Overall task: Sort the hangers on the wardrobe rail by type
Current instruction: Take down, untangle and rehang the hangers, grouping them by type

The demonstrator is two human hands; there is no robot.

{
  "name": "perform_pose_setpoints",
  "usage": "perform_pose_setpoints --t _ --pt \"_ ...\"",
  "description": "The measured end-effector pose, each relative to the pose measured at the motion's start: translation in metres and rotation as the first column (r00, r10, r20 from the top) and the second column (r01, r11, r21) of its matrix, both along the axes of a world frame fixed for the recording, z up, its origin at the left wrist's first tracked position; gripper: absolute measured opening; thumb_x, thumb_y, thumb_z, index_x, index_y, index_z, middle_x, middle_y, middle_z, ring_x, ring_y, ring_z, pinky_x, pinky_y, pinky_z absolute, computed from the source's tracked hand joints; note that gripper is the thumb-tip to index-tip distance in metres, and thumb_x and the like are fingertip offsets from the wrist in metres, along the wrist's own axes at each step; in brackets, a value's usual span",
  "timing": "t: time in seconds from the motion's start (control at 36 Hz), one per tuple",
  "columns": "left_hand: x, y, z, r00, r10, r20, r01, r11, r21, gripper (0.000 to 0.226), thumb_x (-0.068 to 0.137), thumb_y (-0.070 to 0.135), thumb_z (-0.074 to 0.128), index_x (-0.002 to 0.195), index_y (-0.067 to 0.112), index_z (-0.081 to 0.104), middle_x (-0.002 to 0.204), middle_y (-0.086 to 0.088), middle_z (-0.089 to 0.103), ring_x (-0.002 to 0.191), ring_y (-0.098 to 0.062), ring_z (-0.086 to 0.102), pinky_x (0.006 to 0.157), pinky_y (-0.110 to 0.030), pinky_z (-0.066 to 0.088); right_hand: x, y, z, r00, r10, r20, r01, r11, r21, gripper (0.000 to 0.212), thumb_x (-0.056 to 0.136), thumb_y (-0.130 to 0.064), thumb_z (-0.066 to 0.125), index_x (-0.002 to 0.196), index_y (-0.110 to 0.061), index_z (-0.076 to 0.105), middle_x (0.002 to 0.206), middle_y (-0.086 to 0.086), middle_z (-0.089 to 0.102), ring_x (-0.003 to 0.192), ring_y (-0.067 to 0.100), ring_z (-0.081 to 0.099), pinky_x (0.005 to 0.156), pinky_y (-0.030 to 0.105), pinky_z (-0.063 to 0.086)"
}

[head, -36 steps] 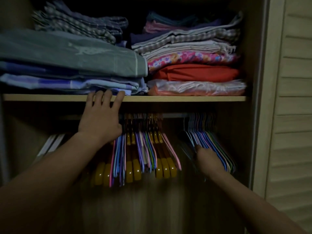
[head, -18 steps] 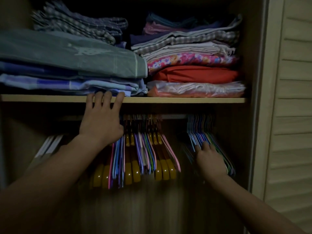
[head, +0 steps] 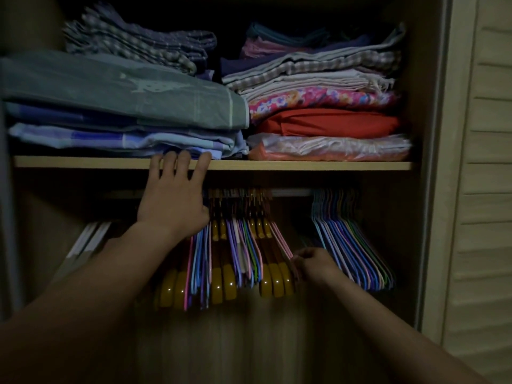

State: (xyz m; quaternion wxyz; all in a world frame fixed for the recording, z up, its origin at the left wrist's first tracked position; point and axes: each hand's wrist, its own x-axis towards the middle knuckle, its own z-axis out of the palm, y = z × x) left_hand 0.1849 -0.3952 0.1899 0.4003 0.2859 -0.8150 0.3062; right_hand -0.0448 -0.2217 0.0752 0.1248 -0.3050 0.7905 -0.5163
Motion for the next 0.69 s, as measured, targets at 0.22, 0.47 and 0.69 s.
perform_pose_setpoints --t 0.22,0.47,0.69 --pt "-0.002 0.001 -0.001 1.0 0.003 -0.022 -0.003 1.0 0.0 0.103 0.069 0.05 0.064 0.154 0.019 0.016 0.145 -0.022 0.034 0.136 -0.042 0.029 0.118 -0.056 0.018 0.0 0.004 0.007 0.969 -0.107 -0.223 0.108 0.994 -0.01 0.024 0.101 -0.019 0.048 0.125 -0.018 0.054 0.097 -0.005 0.059 0.083 0.011 0.064 0.072 0.029 0.057" --pt "-0.006 -0.005 -0.002 0.999 -0.024 -0.04 0.023 0.999 -0.023 0.105 0.067 0.048 0.066 0.154 0.018 0.015 0.145 -0.023 0.033 0.136 -0.043 0.029 0.116 -0.057 0.017 0.0 0.002 0.049 0.556 -0.424 -0.714 0.331 0.902 -0.278 0.014 0.095 -0.01 0.052 0.108 -0.014 0.052 0.087 0.004 0.06 0.079 0.03 0.061 0.06 0.031 0.031" --pt "-0.008 -0.006 0.0 0.999 0.033 -0.01 -0.033 0.999 -0.009 0.105 0.076 0.055 0.057 0.156 0.021 -0.002 0.156 -0.022 0.019 0.144 -0.042 0.015 0.12 -0.056 0.008 -0.021 -0.021 0.057 0.677 -0.297 -0.674 0.351 0.934 -0.06 0.019 0.093 -0.007 0.052 0.11 -0.012 0.055 0.109 0.014 0.065 0.102 0.037 0.061 0.069 0.033 0.033"
